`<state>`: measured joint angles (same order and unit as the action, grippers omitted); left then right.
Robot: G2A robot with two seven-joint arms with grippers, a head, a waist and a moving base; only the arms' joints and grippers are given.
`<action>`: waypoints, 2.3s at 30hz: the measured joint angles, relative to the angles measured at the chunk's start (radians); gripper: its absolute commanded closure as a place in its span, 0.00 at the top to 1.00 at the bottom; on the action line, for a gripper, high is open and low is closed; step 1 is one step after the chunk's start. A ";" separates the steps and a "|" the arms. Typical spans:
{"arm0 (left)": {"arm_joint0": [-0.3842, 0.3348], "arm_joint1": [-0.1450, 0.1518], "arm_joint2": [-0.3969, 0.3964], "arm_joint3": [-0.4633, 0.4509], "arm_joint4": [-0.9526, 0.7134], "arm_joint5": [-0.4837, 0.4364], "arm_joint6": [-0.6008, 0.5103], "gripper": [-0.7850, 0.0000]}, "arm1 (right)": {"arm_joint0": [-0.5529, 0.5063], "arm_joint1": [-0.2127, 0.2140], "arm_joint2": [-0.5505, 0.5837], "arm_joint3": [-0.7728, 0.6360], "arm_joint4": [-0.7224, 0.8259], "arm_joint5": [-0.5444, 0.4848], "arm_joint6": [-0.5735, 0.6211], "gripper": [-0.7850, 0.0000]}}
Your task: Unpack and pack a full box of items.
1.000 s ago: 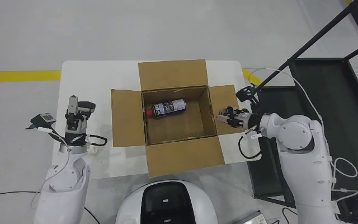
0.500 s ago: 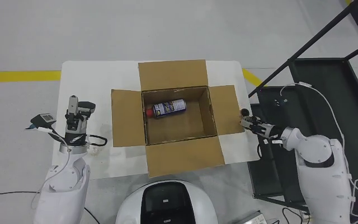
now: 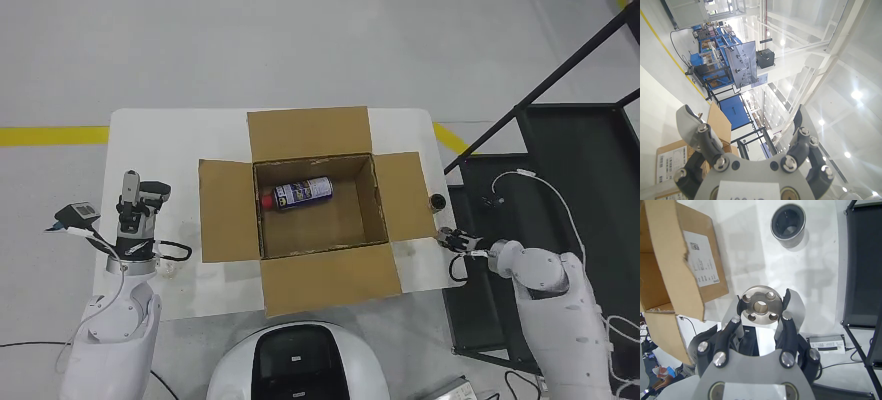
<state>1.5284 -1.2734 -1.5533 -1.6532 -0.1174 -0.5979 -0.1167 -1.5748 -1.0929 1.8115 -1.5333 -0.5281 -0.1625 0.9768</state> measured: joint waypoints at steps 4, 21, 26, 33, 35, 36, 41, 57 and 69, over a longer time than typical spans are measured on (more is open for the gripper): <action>0.000 0.000 0.000 0.000 0.000 0.000 0.000 1.00 | 0.011 -0.003 -0.051 0.066 -0.028 0.019 -0.039 0.00; 0.000 0.000 0.000 0.000 0.000 0.000 0.000 1.00 | 0.143 -0.012 -0.183 0.239 -0.142 0.134 -0.204 0.00; 0.000 0.000 0.000 0.000 0.000 0.000 0.000 1.00 | 0.188 -0.017 -0.216 0.278 -0.152 0.160 -0.240 0.00; 0.000 0.000 0.000 0.000 0.000 0.000 0.000 1.00 | 0.236 -0.025 -0.260 0.337 -0.151 0.197 -0.253 0.40; 0.000 0.000 0.000 0.000 0.000 0.000 0.000 1.00 | 0.243 -0.025 -0.264 0.350 -0.148 0.205 -0.257 1.00; 0.000 0.000 0.000 0.000 0.000 0.000 0.000 1.00 | 0.245 -0.026 -0.266 0.354 -0.148 0.207 -0.258 1.00; 0.000 0.000 0.000 0.000 0.000 0.000 0.000 1.00 | 0.248 -0.025 -0.271 0.360 -0.148 0.209 -0.262 1.00; 0.000 0.000 0.000 0.000 0.000 0.000 0.000 1.00 | -0.009 -0.004 -0.089 -0.058 -0.133 0.308 -0.349 1.00; 0.000 0.000 0.000 0.000 0.000 0.000 0.000 1.00 | 0.012 0.003 -0.133 -0.371 -0.291 0.258 -0.352 1.00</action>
<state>1.5284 -1.2734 -1.5533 -1.6532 -0.1174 -0.5979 -0.1167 -1.5631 -1.0900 1.6787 -1.9039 -0.8190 0.0952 0.6250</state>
